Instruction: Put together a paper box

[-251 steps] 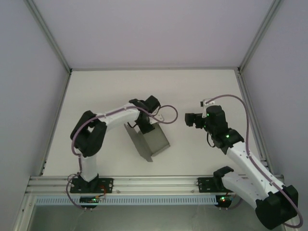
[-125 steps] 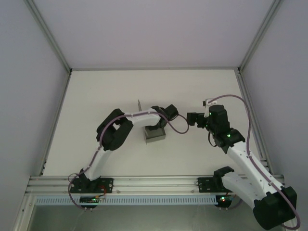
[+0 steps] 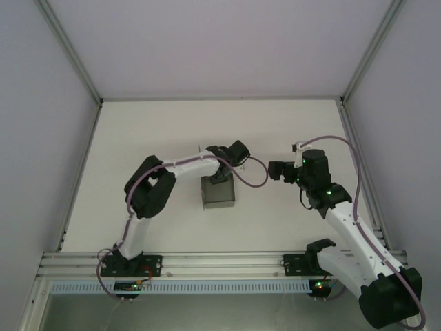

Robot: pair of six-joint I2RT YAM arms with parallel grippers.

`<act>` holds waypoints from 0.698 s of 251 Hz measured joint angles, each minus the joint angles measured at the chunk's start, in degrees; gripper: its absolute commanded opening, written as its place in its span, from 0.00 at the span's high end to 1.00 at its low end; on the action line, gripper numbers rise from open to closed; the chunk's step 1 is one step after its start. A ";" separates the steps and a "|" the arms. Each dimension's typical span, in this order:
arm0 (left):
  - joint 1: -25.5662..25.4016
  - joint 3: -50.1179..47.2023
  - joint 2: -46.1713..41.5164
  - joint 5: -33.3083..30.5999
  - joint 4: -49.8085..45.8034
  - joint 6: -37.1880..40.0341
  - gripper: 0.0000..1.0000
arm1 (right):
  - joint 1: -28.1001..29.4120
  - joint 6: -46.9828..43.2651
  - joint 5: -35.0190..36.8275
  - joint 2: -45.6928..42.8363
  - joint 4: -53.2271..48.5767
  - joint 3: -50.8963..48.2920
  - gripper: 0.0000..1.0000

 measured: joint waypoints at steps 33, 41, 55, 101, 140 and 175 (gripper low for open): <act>0.07 0.22 -4.44 2.36 0.11 2.10 0.00 | -0.31 -0.13 -0.42 -0.17 -0.35 0.00 0.01; 0.11 0.48 -5.35 2.82 0.11 2.38 0.00 | -0.35 -0.15 -0.42 -0.28 -0.46 0.00 0.01; 0.26 0.92 -6.75 3.69 0.33 2.58 0.00 | -0.57 -0.28 -0.39 -0.55 -0.72 0.00 0.01; 2.19 1.66 -13.29 7.37 2.14 0.98 0.00 | -0.92 -1.55 -0.83 -0.70 -1.09 0.00 0.01; 7.72 0.31 -24.09 11.28 6.93 -7.85 0.01 | -0.28 -6.23 -3.48 3.08 0.50 0.39 0.01; 15.32 -6.38 -36.41 12.81 12.11 -20.48 0.00 | 5.77 -14.56 -5.33 14.27 1.20 5.01 0.01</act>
